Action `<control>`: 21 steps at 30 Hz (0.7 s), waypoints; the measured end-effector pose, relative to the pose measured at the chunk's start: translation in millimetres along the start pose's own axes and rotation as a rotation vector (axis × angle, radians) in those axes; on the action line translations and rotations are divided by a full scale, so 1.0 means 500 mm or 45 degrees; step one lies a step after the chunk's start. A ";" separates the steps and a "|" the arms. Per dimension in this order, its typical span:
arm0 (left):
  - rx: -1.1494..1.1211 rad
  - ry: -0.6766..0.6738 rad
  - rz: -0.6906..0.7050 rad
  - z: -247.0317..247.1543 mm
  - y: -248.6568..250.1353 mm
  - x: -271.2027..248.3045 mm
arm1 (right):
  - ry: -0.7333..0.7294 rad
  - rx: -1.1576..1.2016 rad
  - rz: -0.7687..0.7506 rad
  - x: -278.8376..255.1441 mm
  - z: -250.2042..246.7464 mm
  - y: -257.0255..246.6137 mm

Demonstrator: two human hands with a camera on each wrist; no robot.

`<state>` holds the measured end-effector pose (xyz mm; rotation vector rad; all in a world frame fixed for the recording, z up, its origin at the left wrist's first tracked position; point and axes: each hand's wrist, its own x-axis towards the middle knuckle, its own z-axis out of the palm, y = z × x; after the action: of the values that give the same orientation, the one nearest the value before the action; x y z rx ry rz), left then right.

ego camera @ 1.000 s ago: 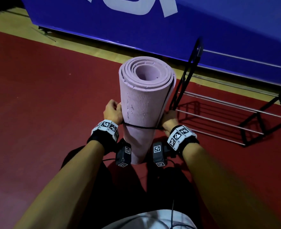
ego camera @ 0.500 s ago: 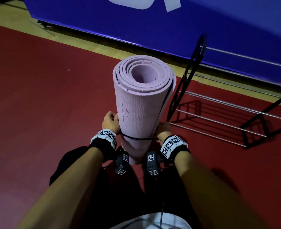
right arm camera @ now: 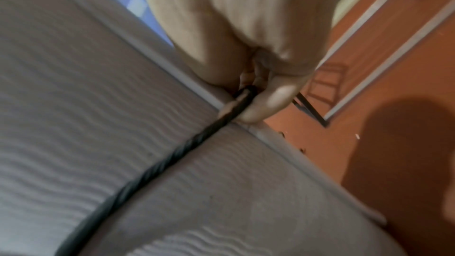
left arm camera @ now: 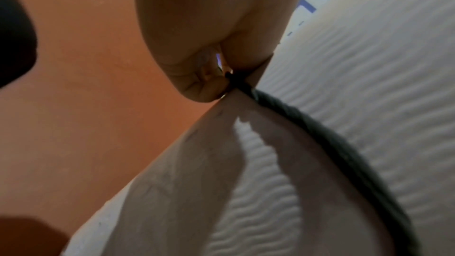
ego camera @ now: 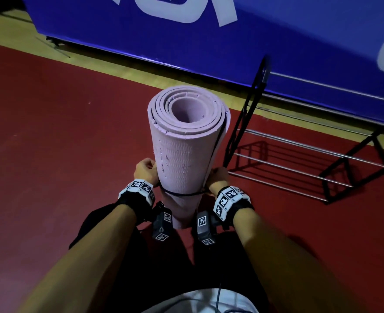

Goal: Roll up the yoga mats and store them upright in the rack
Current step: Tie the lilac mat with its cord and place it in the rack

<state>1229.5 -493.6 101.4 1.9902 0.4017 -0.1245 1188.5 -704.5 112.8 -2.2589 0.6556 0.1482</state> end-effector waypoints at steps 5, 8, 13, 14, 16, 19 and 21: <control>0.132 -0.017 0.023 -0.019 0.029 -0.032 | 0.005 -0.029 -0.030 -0.030 -0.024 -0.012; 0.119 -0.070 0.036 -0.025 0.024 -0.036 | 0.017 0.009 -0.092 -0.049 -0.034 -0.010; -0.468 -0.142 -0.051 -0.003 0.018 -0.090 | 0.118 0.518 -0.160 -0.021 0.033 0.033; -0.612 -0.154 -0.138 -0.001 0.031 -0.110 | 0.102 0.646 -0.137 -0.032 0.041 0.028; -0.859 -0.219 -0.265 0.008 0.056 -0.142 | 0.113 0.861 -0.083 -0.051 0.047 0.014; -1.020 -0.273 -0.239 0.016 0.093 -0.168 | 0.172 0.991 -0.062 -0.025 0.077 0.037; -1.053 -0.257 -0.230 0.021 0.120 -0.165 | 0.181 1.084 0.015 0.006 0.079 0.047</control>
<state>1173.1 -544.8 169.8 1.1158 0.4141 -0.2281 1182.8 -691.1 68.9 -1.4495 0.6446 -0.2505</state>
